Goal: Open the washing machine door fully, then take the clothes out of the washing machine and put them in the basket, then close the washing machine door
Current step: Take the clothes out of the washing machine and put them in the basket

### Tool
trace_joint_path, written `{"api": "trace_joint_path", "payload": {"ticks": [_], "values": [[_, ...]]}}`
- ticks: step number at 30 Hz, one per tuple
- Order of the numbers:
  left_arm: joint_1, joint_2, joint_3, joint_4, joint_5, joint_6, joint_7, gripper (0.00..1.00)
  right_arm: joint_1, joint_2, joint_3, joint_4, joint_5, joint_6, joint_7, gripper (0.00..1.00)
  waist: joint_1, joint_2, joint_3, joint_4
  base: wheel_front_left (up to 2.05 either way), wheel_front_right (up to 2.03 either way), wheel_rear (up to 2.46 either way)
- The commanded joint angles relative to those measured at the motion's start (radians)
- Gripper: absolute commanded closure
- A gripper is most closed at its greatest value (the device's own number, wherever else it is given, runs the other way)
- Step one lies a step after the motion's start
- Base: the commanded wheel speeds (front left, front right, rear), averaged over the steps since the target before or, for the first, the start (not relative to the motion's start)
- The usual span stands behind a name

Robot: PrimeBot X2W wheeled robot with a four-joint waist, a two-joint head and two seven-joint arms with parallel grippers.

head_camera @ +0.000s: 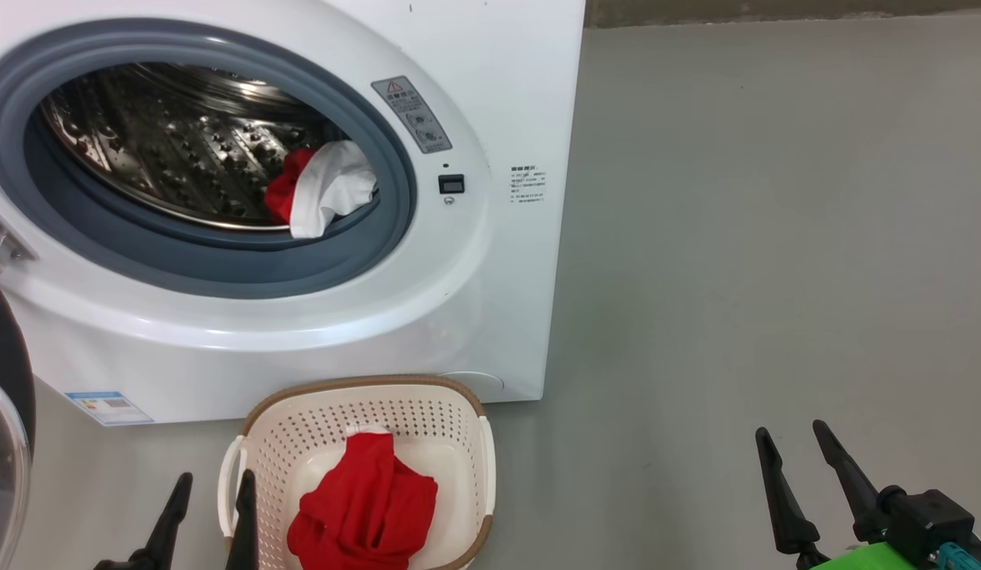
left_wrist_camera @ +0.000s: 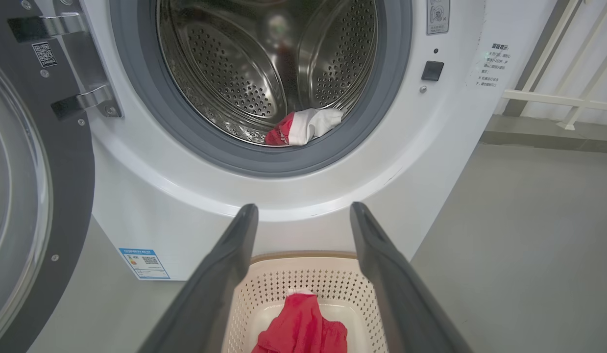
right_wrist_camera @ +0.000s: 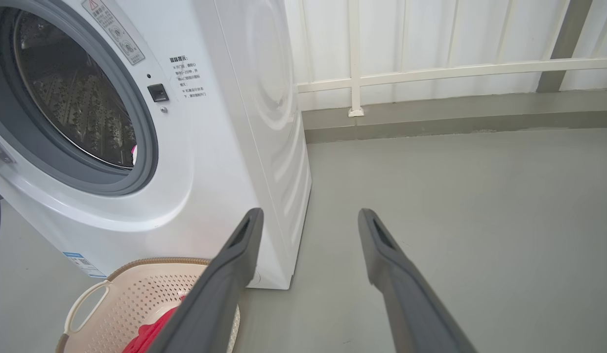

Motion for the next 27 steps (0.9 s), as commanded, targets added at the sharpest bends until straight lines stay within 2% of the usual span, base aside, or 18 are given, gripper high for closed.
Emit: {"api": "trace_joint_path", "payload": {"ticks": [1,15,27], "values": [[-0.008,0.006,0.038,-0.032,0.021,-0.005,-0.006,0.00,-0.013,-0.014,0.020,-0.029,0.005,0.007,-0.006,0.00,0.0000,0.0000,0.001,0.001,0.00,0.00,0.00],[0.000,0.003,0.028,-0.044,0.006,-0.005,-0.006,0.00,-0.008,-0.017,0.022,-0.029,0.004,0.007,-0.006,0.00,0.0000,0.0000,0.001,0.007,0.00,0.00,0.00],[-0.151,0.006,-0.017,-0.008,-0.020,-0.005,-0.006,0.00,-0.069,-0.005,0.032,-0.045,-0.005,0.007,-0.006,0.00,0.0000,0.0000,0.113,0.003,0.00,0.00,0.00]]}}
